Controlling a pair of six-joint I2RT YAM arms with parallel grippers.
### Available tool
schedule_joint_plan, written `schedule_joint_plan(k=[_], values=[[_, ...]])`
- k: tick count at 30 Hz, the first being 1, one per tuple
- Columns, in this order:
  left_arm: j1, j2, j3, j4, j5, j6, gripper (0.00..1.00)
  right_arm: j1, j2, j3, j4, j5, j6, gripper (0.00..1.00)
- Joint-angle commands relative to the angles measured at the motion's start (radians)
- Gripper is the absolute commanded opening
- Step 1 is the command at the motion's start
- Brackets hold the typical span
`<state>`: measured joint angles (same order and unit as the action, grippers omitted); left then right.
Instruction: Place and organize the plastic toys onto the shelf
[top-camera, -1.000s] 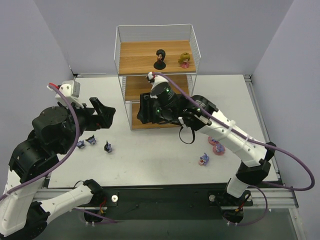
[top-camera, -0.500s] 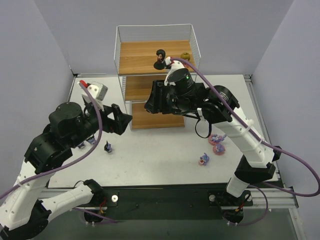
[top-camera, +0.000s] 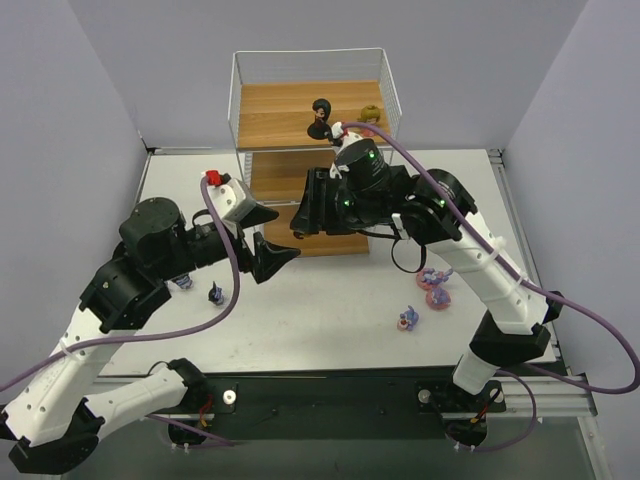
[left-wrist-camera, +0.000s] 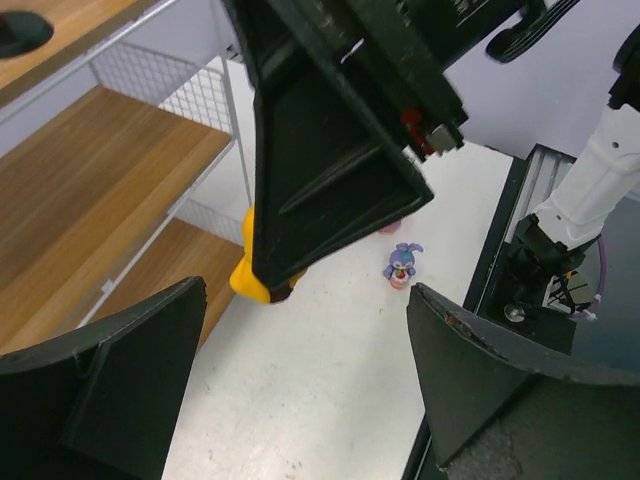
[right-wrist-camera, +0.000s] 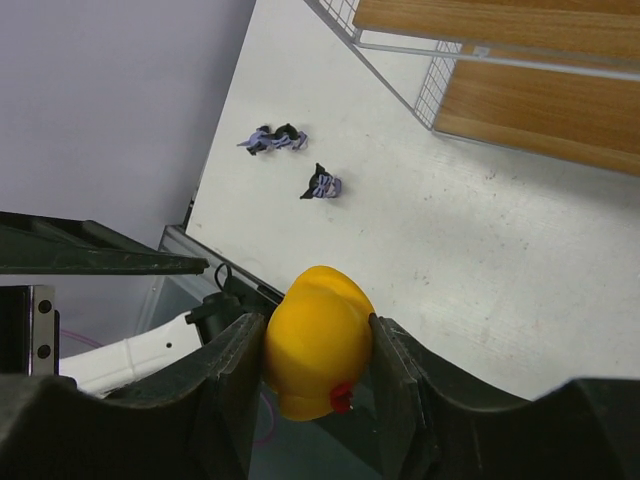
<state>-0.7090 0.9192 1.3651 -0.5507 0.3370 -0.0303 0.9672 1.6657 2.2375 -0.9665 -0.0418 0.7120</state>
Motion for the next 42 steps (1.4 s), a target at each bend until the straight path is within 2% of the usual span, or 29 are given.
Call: schedule_joint_plan(k=[1, 12, 14, 16, 17, 26, 28, 29, 32, 33, 35, 36, 39, 40, 42], values=[[0.002, 0.032, -0.003, 0.136, 0.117, 0.081, 0.9, -0.002, -0.038, -0.021, -0.028, -0.04, 0.038, 0.0], [0.002, 0.11, -0.001, 0.113, 0.146, 0.132, 0.84, -0.001, -0.061, -0.032, -0.028, -0.053, 0.044, 0.0], [0.002, 0.116, 0.0, 0.12, 0.145, 0.133, 0.76, -0.001, -0.063, -0.036, -0.028, -0.059, 0.044, 0.0], [0.003, 0.122, 0.005, 0.123, 0.145, 0.133, 0.63, -0.001, -0.066, -0.039, -0.026, -0.063, 0.041, 0.0], [0.002, 0.125, 0.006, 0.121, 0.149, 0.135, 0.61, -0.001, -0.066, -0.041, -0.026, -0.067, 0.04, 0.0], [0.003, 0.15, 0.009, 0.121, 0.154, 0.133, 0.63, -0.001, -0.061, -0.039, -0.023, -0.084, 0.04, 0.0], [0.003, 0.156, 0.011, 0.123, 0.149, 0.135, 0.6, -0.001, -0.063, -0.036, -0.02, -0.09, 0.038, 0.0], [0.003, 0.159, 0.015, 0.121, 0.149, 0.138, 0.54, -0.001, -0.063, -0.036, -0.02, -0.093, 0.038, 0.0], [0.003, 0.162, 0.019, 0.12, 0.151, 0.138, 0.45, -0.001, -0.067, -0.041, -0.017, -0.105, 0.035, 0.0], [0.003, 0.164, 0.02, 0.12, 0.151, 0.136, 0.35, -0.001, -0.069, -0.045, -0.017, -0.109, 0.035, 0.0], [0.003, 0.164, 0.017, 0.118, 0.152, 0.135, 0.26, -0.001, -0.075, -0.055, -0.011, -0.115, 0.037, 0.0], [0.002, 0.164, 0.019, 0.115, 0.152, 0.132, 0.17, -0.001, -0.075, -0.058, -0.006, -0.118, 0.038, 0.0], [0.002, 0.159, 0.009, 0.117, 0.146, 0.124, 0.06, -0.001, -0.081, -0.058, 0.006, -0.124, 0.04, 0.01], [0.002, 0.158, 0.008, 0.12, 0.146, 0.121, 0.01, -0.001, -0.081, -0.059, 0.006, -0.121, 0.04, 0.05], [0.002, 0.15, 0.0, 0.121, 0.135, 0.118, 0.0, -0.001, -0.089, -0.065, 0.017, -0.116, 0.038, 0.14]])
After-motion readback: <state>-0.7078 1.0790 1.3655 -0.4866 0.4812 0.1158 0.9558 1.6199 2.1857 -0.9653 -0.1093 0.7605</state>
